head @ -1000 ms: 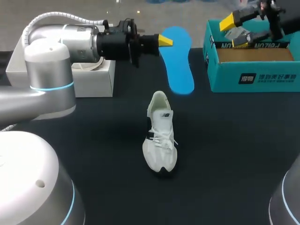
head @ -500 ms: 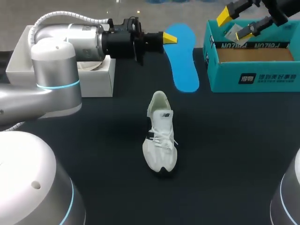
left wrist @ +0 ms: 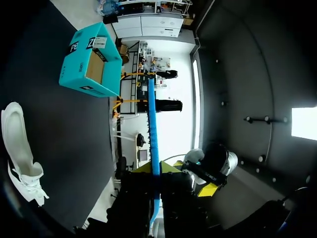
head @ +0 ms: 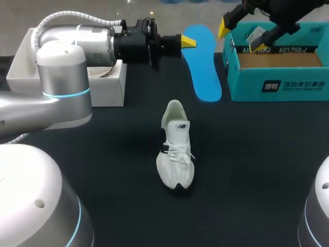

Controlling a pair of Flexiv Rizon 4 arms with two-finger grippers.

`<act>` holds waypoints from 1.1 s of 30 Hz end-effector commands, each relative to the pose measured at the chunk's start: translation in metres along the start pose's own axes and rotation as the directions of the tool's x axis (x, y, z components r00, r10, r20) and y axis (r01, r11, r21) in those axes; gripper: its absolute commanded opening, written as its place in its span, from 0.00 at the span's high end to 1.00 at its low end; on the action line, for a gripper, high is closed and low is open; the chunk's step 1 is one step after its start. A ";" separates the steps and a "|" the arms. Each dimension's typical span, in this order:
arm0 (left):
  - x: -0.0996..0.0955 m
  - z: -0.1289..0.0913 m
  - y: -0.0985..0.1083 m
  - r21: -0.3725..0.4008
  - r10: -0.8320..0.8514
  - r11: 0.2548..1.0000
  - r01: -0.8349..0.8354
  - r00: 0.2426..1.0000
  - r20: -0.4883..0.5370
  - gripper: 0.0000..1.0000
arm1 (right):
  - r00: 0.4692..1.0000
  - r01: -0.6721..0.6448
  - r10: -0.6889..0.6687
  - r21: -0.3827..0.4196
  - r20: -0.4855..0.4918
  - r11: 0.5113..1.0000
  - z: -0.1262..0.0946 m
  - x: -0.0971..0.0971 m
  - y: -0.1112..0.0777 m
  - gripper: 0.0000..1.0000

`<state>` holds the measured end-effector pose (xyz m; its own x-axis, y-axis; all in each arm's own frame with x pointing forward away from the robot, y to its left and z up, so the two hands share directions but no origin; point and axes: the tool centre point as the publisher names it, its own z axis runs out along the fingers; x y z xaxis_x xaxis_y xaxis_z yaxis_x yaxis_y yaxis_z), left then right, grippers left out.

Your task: Take the shoe out of the shoebox, open the shoe tongue, remove and reinsert the insole, then place the shoe into the shoebox

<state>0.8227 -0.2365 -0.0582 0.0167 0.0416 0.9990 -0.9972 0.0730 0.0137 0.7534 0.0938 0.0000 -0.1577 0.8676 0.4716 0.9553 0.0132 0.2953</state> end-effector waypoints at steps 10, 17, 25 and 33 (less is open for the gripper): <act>-0.017 0.002 -0.001 -0.004 -0.007 1.000 0.007 0.999 0.039 1.00 | 0.832 0.014 -0.125 0.205 0.541 0.979 0.021 0.026 0.002 0.00; -0.017 0.009 0.000 0.005 0.033 0.999 -0.033 0.999 0.026 1.00 | 0.818 -0.057 -0.094 0.244 0.568 0.968 0.040 0.034 0.003 0.00; -0.017 0.010 0.004 0.008 0.026 1.000 -0.026 0.999 0.027 1.00 | 0.811 -0.076 -0.049 0.187 0.583 0.979 0.046 0.039 0.016 0.00; -0.024 0.003 0.000 0.025 0.010 1.000 -0.011 1.000 0.026 1.00 | 0.815 -0.073 -0.033 0.159 0.578 0.985 0.034 0.042 0.019 0.00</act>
<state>0.8225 -0.2414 -0.0819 0.0062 0.0172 0.9998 -0.9987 0.0502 0.0054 0.7744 0.1458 -0.0075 -0.0226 0.9990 -0.0382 0.9924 0.0270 0.1203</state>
